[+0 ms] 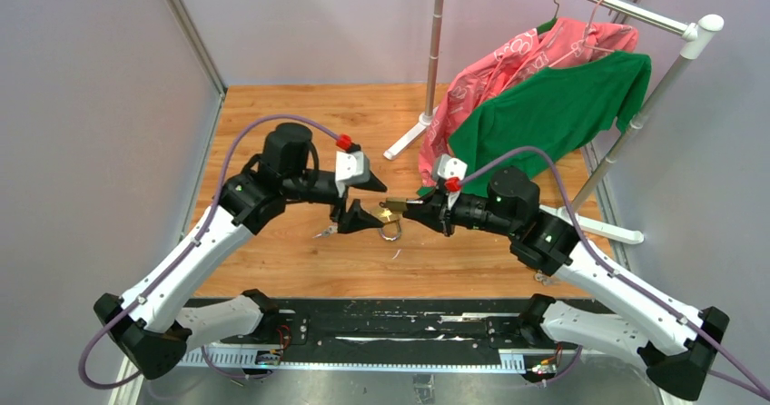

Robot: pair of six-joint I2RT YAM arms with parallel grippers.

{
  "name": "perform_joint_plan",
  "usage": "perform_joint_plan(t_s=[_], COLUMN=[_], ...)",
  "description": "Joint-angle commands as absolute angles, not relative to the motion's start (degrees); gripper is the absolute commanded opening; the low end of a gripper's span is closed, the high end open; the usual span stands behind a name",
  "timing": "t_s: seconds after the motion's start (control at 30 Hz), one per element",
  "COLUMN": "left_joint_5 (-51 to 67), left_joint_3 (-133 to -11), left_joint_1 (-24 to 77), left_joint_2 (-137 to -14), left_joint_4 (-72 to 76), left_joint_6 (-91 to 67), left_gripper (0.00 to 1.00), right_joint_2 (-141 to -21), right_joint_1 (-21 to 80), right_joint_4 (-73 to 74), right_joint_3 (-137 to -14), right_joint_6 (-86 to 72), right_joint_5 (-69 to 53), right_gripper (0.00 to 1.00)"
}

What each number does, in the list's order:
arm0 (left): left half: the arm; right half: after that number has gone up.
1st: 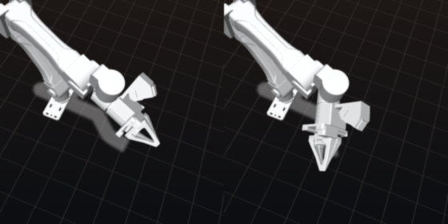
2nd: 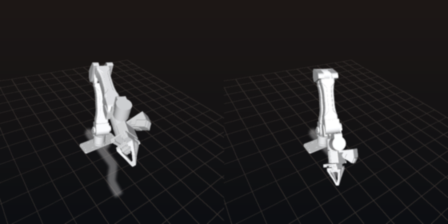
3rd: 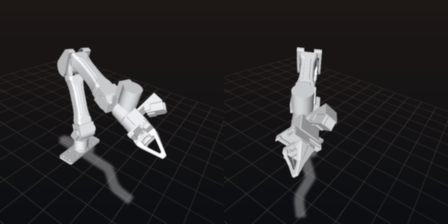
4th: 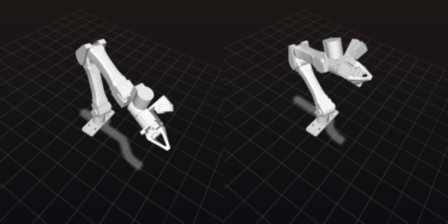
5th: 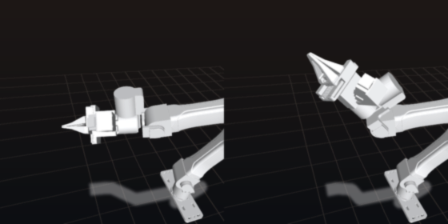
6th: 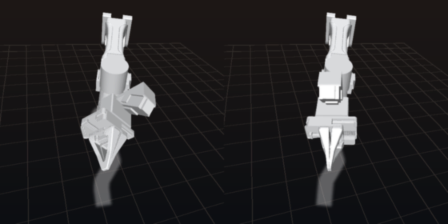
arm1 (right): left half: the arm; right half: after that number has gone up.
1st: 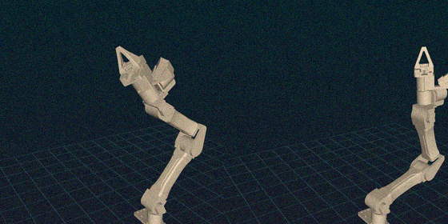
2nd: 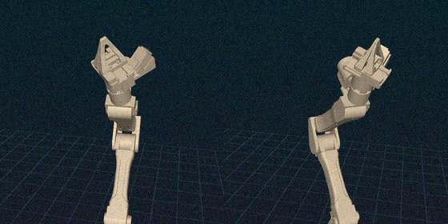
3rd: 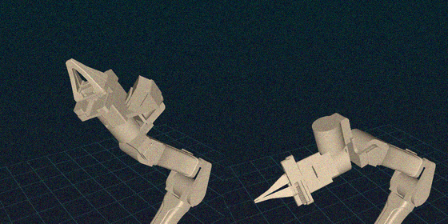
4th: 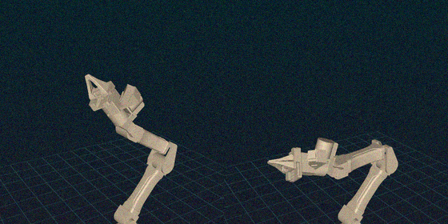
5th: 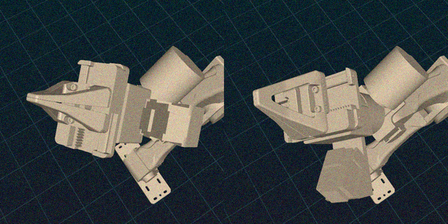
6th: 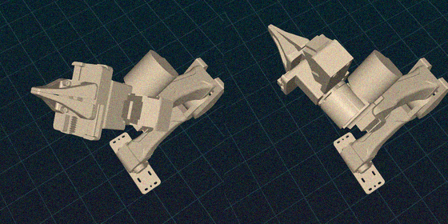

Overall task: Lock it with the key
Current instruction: Lock the lock.

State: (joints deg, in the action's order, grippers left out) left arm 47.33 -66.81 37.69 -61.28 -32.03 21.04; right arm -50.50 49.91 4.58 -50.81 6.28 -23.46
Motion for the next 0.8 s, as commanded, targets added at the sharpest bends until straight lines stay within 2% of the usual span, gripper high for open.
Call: perform_joint_plan(t_s=[0.0, 0.07, 0.13, 0.2, 0.33, 0.5, 0.57, 0.67, 0.77], left_joint_5=[56.58, 54.84, 49.6, 51.38, 51.83, 49.89, 48.9, 48.0, 48.41], left_joint_3=[-69.93, -67.75, -63.54, -61.9, -64.83, -62.9, -62.01, -61.77, -61.48], left_joint_1=[34.26, 34.22, 34.23, 34.26, 34.98, 38.77, 39.34, 39.9, 40.65], left_joint_2=[-59.21, -57.48, -54.7, -53.84, -57.51, -57.72, -57.86, -58.4, -58.63], left_joint_4=[-31.43, -22.86, -8.18, 1.43, 3.94, 6.04, 7.74, 10.25, 10.28], left_joint_6=[18.58, 11.53, -2.84, -10.97, -17.47, -15.39, -16.01, -17.77, -17.16], left_gripper=[0.8, 0.77, 0.75, 0.74, 0.73, 0.68, 0.61, 0.47, 0.38], right_joint_2=[-46.64, -44.77, -42.95, -41.67, -42.3, -42.31, -42.24, -42.28, -42.61], right_joint_1=[47.65, 47.47, 47.51, 47.46, 47.55, 47.55, 47.55, 47.55, 47.55], right_joint_4=[-4.97, -10.04, -16.54, -22.6, -27.05, -28.71, -27.69, -26.62, -26.53], right_joint_3=[-50.07, -48.75, -46.52, -44.74, -45.4, -46.11, -46.75, -47.02, -47.17], right_joint_6=[2.86, 1.75, 0.44, -1.73, -2.91, -3.5, -3.13, -2.65, -2.56], right_joint_5=[-28.03, -29.35, -29.0, -28.81, -30.94, -30.85, -30.64, -30.21, -30.18], right_gripper=[0.0, 0.0, 0.0, 0.0, 0.0, 0.0, 0.0, 0.0, 0.0])
